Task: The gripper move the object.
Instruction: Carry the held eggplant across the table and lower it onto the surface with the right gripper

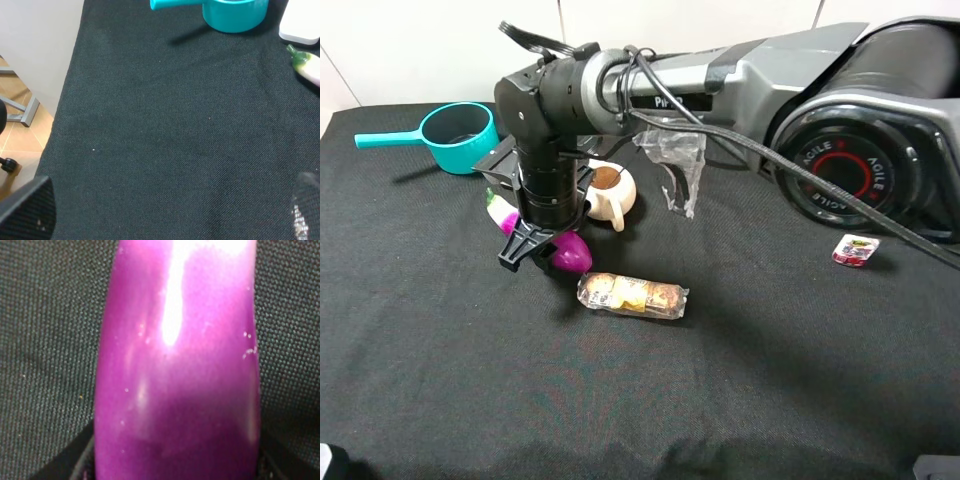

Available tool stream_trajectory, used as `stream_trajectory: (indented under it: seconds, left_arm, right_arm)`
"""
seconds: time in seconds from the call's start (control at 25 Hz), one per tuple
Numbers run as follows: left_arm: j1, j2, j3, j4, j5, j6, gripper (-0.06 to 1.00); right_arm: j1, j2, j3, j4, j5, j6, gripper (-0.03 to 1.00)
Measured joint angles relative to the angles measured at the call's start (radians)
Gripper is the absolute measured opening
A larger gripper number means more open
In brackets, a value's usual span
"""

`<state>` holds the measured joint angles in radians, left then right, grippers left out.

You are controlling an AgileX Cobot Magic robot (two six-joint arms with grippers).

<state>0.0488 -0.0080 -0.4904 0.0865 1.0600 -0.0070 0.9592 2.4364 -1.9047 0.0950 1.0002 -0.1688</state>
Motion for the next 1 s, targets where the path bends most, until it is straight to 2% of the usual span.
stream_trajectory:
  seconds: [1.0]
  left_arm:
    - [0.0, 0.0, 0.0, 0.0, 0.0, 0.0, 0.99]
  right_arm:
    - [0.0, 0.019, 0.0, 0.006, -0.003, -0.008, 0.39]
